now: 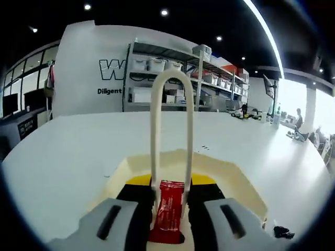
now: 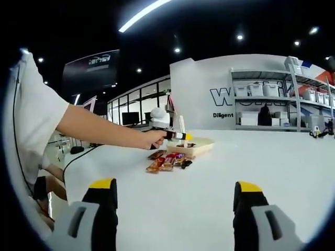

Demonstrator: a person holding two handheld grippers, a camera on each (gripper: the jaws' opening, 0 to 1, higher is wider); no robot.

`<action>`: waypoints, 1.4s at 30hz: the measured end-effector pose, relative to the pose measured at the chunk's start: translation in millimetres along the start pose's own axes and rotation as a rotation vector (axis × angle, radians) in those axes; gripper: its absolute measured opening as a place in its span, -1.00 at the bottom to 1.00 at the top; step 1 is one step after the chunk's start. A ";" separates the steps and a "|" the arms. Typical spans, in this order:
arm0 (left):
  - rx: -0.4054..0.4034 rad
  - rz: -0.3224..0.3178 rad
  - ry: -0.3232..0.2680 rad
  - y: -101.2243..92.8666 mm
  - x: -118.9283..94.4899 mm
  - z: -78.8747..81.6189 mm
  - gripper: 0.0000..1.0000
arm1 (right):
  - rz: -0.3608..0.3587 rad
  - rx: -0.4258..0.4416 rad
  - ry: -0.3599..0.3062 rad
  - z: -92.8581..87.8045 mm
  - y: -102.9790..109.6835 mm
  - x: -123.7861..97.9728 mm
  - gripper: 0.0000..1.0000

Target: Place the target food into the container with the food tongs after gripping and lifting it, then release it inside without dropping or visibly crushing the food.

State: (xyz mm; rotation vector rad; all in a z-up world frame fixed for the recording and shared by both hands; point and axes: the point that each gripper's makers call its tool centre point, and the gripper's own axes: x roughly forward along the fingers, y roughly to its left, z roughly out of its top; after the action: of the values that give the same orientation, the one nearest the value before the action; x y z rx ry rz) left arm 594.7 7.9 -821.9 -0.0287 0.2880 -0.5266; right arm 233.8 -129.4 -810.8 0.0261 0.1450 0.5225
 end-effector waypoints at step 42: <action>0.071 -0.071 -0.084 1.3 0.8 38.5 -0.48 | 0.023 0.016 0.049 -10.7 8.2 9.3 0.88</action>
State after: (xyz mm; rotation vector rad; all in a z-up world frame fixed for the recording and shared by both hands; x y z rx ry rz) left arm 606.8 6.8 -785.3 0.0083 0.1867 -0.6041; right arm 236.1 -117.8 -822.1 0.0311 0.1971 0.5448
